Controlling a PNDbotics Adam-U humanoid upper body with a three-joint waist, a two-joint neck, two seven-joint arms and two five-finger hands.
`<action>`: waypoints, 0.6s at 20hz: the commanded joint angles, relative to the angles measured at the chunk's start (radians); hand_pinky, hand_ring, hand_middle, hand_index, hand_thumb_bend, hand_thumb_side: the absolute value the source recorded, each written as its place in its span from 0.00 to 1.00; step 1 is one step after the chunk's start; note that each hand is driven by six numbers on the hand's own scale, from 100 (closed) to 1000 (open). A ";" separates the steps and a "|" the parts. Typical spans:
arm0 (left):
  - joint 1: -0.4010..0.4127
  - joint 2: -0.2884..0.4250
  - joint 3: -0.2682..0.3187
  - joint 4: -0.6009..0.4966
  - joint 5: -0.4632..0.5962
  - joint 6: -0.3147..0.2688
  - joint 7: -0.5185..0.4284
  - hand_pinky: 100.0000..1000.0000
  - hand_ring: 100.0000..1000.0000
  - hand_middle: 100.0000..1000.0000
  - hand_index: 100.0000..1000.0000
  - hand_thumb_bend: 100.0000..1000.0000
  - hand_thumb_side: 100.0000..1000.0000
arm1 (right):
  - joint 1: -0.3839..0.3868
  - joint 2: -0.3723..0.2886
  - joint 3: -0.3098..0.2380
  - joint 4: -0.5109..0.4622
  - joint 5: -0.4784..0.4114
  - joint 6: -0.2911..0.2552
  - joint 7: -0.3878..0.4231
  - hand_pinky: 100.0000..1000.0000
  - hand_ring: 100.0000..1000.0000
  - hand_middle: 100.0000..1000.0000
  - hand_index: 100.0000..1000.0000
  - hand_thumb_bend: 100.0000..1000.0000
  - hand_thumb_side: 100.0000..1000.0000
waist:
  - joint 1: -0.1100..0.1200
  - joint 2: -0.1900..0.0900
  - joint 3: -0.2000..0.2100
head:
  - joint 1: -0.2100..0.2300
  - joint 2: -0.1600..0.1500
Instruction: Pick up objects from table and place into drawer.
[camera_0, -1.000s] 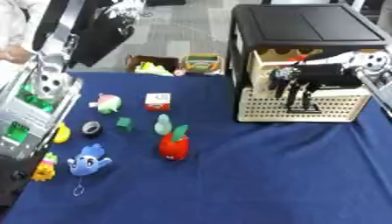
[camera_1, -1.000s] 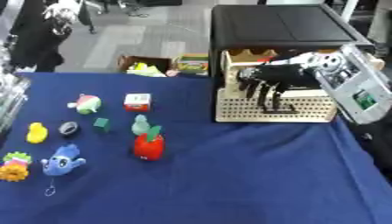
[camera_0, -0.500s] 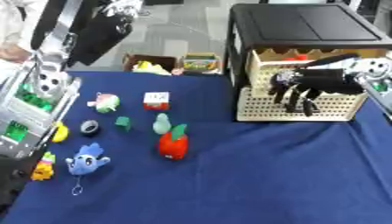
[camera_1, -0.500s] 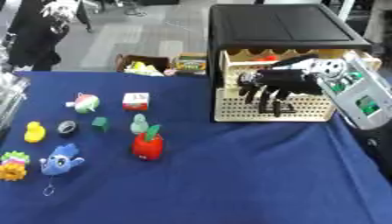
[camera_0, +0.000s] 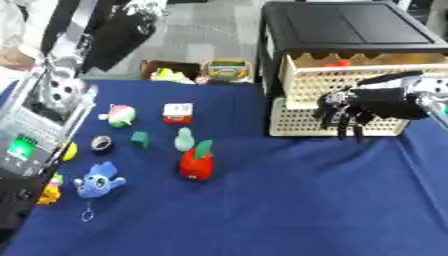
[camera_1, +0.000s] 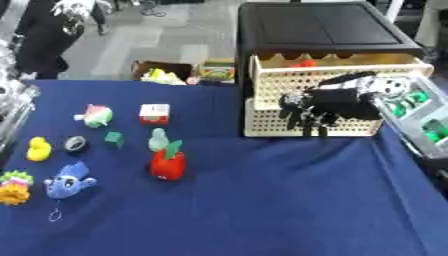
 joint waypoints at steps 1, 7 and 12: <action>-0.012 0.032 0.012 -0.012 0.003 -0.003 0.003 0.36 0.64 0.64 0.88 0.00 0.71 | -0.006 -0.055 0.004 -0.061 -0.055 0.071 0.036 0.33 0.54 0.68 0.83 0.00 0.87 | 0.002 -0.024 -0.002 | 0.009 0.011; -0.008 0.033 0.011 -0.012 0.000 -0.007 0.004 0.36 0.64 0.64 0.88 0.00 0.71 | -0.007 -0.106 0.001 -0.068 -0.026 0.128 0.036 0.34 0.56 0.69 0.83 0.00 0.92 | 0.008 -0.024 -0.006 | 0.014 0.012; -0.004 0.032 0.010 -0.012 -0.003 -0.007 0.004 0.36 0.64 0.64 0.88 0.00 0.71 | -0.020 -0.099 -0.008 -0.022 0.050 0.118 0.036 0.36 0.58 0.70 0.83 0.00 0.94 | 0.008 -0.023 -0.007 | 0.016 0.012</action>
